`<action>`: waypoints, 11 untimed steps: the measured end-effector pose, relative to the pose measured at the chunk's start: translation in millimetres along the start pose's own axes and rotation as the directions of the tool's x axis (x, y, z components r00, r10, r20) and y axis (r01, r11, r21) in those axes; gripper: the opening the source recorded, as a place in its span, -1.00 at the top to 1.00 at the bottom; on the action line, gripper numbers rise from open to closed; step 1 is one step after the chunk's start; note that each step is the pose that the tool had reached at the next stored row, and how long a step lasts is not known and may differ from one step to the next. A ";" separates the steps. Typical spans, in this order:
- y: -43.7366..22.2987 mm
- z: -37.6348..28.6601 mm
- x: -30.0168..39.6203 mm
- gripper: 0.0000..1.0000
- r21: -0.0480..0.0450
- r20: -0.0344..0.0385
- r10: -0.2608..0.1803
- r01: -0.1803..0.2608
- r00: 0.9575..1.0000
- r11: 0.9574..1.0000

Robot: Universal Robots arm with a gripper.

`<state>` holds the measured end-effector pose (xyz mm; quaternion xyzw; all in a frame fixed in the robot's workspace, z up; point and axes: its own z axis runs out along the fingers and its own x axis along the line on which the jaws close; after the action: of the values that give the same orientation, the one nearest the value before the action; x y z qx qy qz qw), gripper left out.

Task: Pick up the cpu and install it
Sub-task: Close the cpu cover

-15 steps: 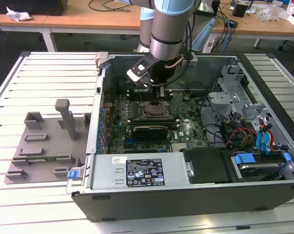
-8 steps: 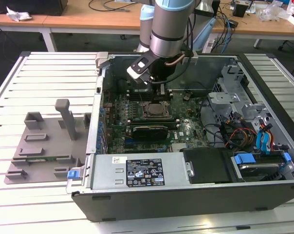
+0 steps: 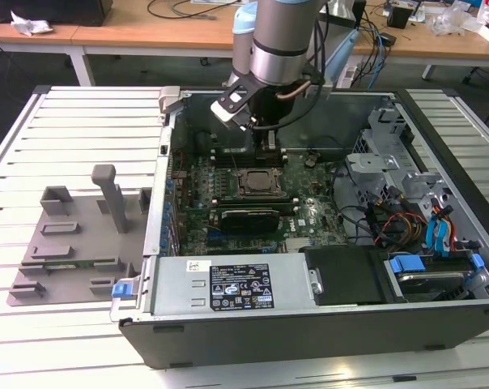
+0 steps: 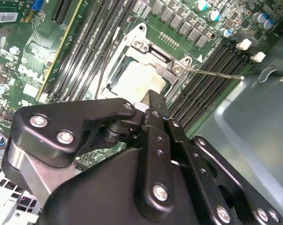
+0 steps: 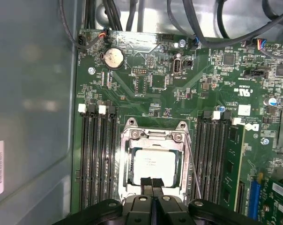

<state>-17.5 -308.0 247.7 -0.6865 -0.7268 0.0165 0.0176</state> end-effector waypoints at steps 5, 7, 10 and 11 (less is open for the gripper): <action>-0.7 -15.2 0.1 0.79 0.000 0.000 0.000 0.000 1.000 1.000; -0.7 -15.7 0.1 0.79 0.000 0.000 0.000 0.000 1.000 1.000; -0.7 -15.9 0.1 0.79 0.000 0.000 0.000 0.000 1.000 1.000; -0.7 -16.0 0.1 0.79 0.000 0.000 0.000 0.000 1.000 1.000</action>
<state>-17.5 -308.0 263.7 -0.6864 -0.7268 0.0164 0.0176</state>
